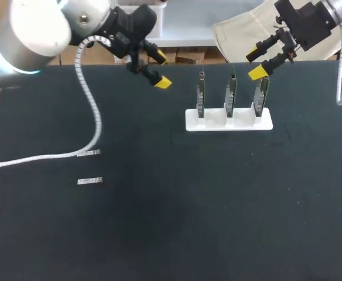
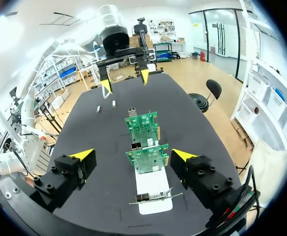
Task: Pick up the optical module with the left hand, and insert it into the network port with the right hand.
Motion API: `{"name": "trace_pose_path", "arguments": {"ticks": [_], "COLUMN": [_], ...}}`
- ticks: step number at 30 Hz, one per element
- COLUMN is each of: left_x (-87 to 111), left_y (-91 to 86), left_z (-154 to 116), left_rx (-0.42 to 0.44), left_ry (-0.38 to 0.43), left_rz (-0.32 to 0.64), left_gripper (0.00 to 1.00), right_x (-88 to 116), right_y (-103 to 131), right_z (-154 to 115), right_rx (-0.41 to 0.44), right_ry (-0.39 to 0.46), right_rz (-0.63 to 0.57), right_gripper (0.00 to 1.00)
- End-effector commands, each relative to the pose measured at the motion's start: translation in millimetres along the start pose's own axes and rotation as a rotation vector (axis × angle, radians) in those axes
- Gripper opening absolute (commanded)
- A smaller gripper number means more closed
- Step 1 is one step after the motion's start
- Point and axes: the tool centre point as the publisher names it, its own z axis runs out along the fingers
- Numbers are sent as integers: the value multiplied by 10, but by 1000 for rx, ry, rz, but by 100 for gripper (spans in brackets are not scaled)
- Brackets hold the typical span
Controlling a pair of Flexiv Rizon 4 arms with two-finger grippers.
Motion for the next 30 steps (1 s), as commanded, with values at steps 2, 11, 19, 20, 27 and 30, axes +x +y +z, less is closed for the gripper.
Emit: {"name": "trace_pose_path", "arguments": {"ticks": [2, 11, 19, 20, 27, 30], "left_x": [341, 881, 1170, 1148, 1115, 1115], "left_y": [-474, -982, -1261, -1263, -1243, -1243], "left_z": [-599, -1011, -1099, -1109, -1114, -1114], "left_rx": [-69, -73, -53, -65, -75, -75], "left_ry": [58, 152, 159, 146, 129, 129], "left_rz": [3, -58, -120, -122, -120, -120], "left_gripper": [100, 100, 100, 100, 100, 100], "right_x": [8, 8, 8, 8, 8, 8], "right_y": [26, 26, 26, 26, 26, 26], "right_z": [1, 1, 1, 1, 1, 1], "right_rx": [7, 7, 7, 7, 7, 7], "right_ry": [-2, -2, -2, -2, -2, -2], "right_rz": [-1, -1, -1, -1, -1, -1], "right_gripper": [100, 100, 100, 100, 100, 100]}}
